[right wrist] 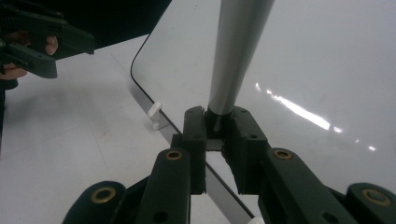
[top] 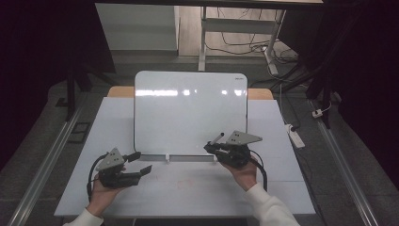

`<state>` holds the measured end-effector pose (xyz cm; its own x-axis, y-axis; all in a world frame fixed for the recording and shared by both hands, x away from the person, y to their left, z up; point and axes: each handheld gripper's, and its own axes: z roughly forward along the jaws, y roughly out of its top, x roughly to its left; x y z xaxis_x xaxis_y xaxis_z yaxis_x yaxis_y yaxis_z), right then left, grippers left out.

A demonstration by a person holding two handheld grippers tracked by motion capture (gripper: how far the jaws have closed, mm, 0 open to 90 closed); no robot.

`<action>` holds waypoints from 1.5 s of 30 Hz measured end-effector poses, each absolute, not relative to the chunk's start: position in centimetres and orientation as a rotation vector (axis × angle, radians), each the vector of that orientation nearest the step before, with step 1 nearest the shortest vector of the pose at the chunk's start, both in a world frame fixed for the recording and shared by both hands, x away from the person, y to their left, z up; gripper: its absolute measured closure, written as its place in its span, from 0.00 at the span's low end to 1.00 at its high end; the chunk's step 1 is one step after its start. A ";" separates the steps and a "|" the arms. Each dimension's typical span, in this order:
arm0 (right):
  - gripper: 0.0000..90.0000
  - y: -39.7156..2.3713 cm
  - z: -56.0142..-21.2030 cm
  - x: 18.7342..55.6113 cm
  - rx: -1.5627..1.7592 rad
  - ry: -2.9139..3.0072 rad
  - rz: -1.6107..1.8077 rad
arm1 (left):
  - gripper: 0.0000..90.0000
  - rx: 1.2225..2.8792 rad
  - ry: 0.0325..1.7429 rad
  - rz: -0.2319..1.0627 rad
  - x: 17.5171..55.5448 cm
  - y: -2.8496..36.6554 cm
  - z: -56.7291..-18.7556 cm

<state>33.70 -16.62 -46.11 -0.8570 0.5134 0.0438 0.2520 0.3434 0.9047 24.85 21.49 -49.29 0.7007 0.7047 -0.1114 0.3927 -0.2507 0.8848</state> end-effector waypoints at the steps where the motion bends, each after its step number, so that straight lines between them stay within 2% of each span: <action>1: 0.86 -16.6 -46.2 33.7 0.692 2.366 1.521 | 0.35 1.876 0.851 0.376 24.9 21.3 -49.2; 32: 0.86 -14.3 -48.1 32.5 0.650 2.503 1.480 | 0.37 1.909 0.657 0.318 27.0 14.2 -45.3; 45: 0.86 -13.6 -48.4 32.3 0.634 2.553 1.476 | 0.41 1.923 0.610 0.304 27.9 11.8 -44.8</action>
<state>32.28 -13.61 -48.40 -0.9041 0.4157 0.0994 0.2935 0.4349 0.8513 27.92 11.84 -44.80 0.8380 0.5420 -0.0630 0.2767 -0.3227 0.9051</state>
